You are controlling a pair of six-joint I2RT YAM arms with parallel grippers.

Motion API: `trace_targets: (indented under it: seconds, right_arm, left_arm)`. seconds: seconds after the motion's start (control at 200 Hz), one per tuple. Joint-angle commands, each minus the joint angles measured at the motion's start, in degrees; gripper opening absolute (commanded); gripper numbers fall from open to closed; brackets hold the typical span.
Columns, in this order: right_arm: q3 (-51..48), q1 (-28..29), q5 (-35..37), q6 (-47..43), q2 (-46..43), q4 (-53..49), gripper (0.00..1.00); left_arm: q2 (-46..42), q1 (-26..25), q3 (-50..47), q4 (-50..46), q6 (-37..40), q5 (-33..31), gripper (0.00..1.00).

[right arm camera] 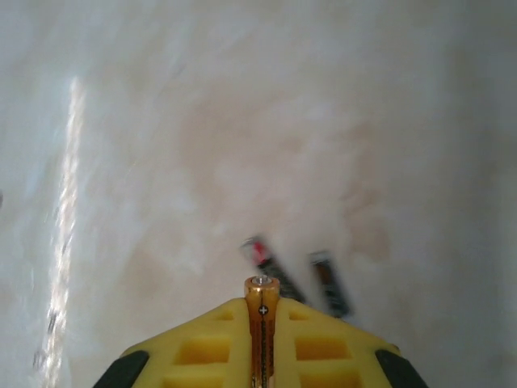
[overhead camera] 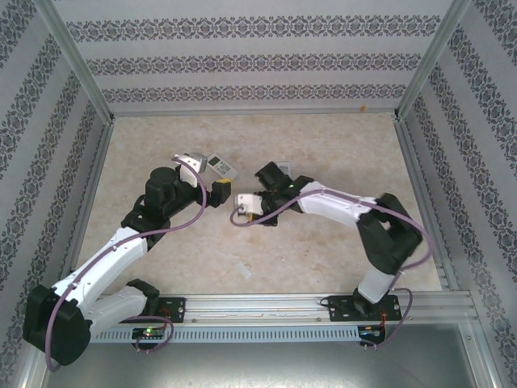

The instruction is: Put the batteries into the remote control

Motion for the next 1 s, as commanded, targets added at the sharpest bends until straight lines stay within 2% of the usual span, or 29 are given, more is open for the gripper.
trace_targets:
  seconds: [0.0,0.045,0.17,0.305,0.525,0.994]
  right_arm:
    - [-3.8,-2.8,5.1,31.8,-4.1,13.6,0.09]
    - [-4.9,-4.1,8.4,39.8,-4.6,15.4,0.05]
    - [-4.5,-9.0,15.0,59.6,-4.5,12.3,0.04]
    - [-4.1,-12.8,18.2,70.0,-2.2,6.4,0.04]
    - [-3.8,-12.8,16.2,72.3,1.7,6.7,0.06]
    - [-3.1,-12.8,21.5,72.0,7.0,10.7,0.08]
  left_arm:
    - [1.3,0.9,0.0,3.9,-0.3,1.1,1.00]
    - [2.4,0.8,0.4,4.4,-0.5,1.6,1.00]
    - [4.2,0.8,1.7,4.3,-1.0,3.5,1.00]
    - [4.1,0.9,1.6,4.8,-1.4,3.4,1.00]
    - [3.7,0.9,1.1,4.4,-1.9,3.1,1.00]
    - [3.4,0.8,1.4,3.7,-1.5,2.8,1.00]
